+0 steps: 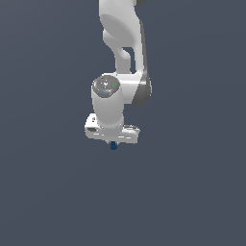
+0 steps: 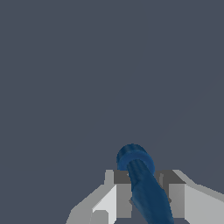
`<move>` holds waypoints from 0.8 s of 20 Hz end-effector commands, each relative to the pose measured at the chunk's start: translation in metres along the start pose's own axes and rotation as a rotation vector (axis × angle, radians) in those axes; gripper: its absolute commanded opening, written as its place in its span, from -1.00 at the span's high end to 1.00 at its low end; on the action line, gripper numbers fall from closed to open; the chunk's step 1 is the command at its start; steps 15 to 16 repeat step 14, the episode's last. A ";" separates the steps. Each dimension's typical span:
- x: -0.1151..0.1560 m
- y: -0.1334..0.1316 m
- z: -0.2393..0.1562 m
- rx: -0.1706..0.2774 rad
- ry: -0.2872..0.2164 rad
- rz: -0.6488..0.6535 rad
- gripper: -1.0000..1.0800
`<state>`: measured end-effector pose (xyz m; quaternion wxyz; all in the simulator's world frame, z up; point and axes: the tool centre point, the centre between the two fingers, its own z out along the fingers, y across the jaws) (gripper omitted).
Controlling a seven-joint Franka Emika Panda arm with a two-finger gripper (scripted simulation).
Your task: Pick up the object and move it to a goal position.
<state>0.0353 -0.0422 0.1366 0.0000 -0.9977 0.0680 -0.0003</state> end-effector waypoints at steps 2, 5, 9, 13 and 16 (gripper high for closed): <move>0.007 -0.001 -0.027 0.000 -0.001 0.000 1.00; 0.012 -0.001 -0.043 0.000 -0.001 0.000 1.00; 0.017 -0.002 -0.056 0.000 -0.001 0.000 1.00; 0.019 -0.002 -0.060 0.000 -0.001 0.000 1.00; 0.019 -0.002 -0.060 0.000 -0.001 0.000 1.00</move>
